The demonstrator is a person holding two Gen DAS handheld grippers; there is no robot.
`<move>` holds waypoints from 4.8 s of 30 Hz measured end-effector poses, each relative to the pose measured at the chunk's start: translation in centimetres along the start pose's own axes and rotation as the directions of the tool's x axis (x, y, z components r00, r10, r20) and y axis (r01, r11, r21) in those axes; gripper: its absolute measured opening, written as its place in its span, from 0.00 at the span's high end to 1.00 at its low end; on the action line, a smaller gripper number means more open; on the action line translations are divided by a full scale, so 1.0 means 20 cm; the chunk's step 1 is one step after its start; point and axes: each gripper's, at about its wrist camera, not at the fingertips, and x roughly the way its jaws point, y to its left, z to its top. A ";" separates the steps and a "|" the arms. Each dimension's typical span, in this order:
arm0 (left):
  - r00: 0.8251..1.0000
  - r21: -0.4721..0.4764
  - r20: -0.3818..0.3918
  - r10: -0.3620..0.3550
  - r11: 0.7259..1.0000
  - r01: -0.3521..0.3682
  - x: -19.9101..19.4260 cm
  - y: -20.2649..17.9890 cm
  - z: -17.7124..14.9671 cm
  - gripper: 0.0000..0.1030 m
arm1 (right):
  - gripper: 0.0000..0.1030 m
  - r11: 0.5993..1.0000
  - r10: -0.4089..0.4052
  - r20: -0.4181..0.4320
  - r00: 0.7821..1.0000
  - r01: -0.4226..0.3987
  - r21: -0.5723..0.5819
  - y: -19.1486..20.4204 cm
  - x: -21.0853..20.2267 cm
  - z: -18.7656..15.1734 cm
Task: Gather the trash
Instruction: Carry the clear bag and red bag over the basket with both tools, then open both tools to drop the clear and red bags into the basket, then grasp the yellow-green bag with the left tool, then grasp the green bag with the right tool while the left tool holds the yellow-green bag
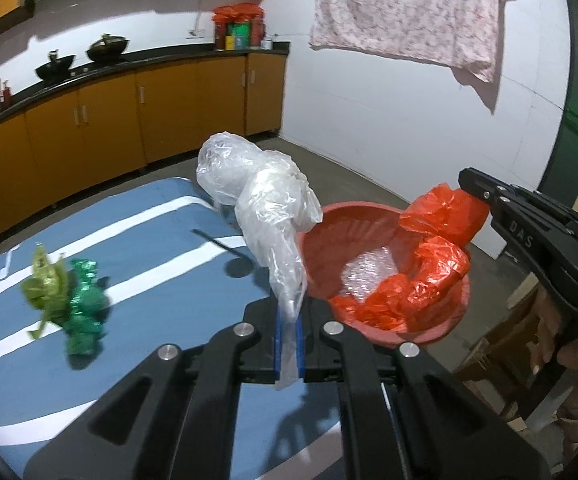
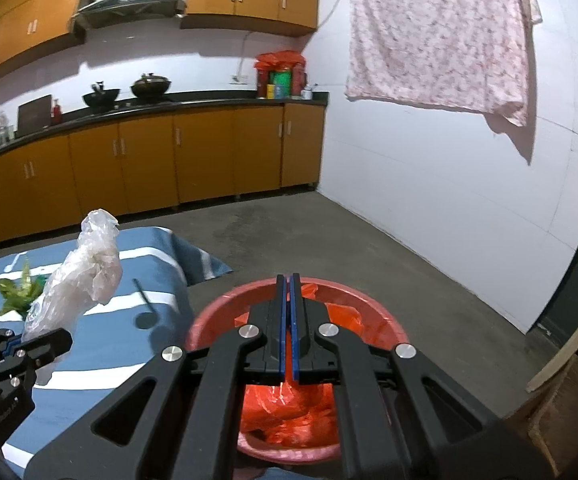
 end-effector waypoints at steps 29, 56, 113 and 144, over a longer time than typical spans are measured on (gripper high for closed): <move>0.980 0.078 -0.110 -0.166 0.981 0.175 0.48 -0.38 0.02 0.90 | 0.98 0.993 0.006 -0.047 0.999 0.000 0.116 -0.31 0.28 0.00; 0.928 -0.104 0.047 0.369 0.926 -0.363 -0.06 0.35 -0.11 0.18 | 0.07 0.995 0.056 -0.018 0.998 -0.054 0.088 -0.06 0.07 -0.11; 0.865 -0.361 -0.103 0.491 0.792 -0.492 -0.44 1.58 -0.56 0.95 | 0.53 0.944 0.259 -0.383 0.887 -0.316 -0.095 1.63 0.35 -0.33; 0.898 -0.294 -0.071 0.435 0.851 -0.436 -0.36 1.34 -0.46 0.95 | 0.92 0.950 0.233 -0.339 0.911 -0.287 -0.120 1.26 0.29 -0.30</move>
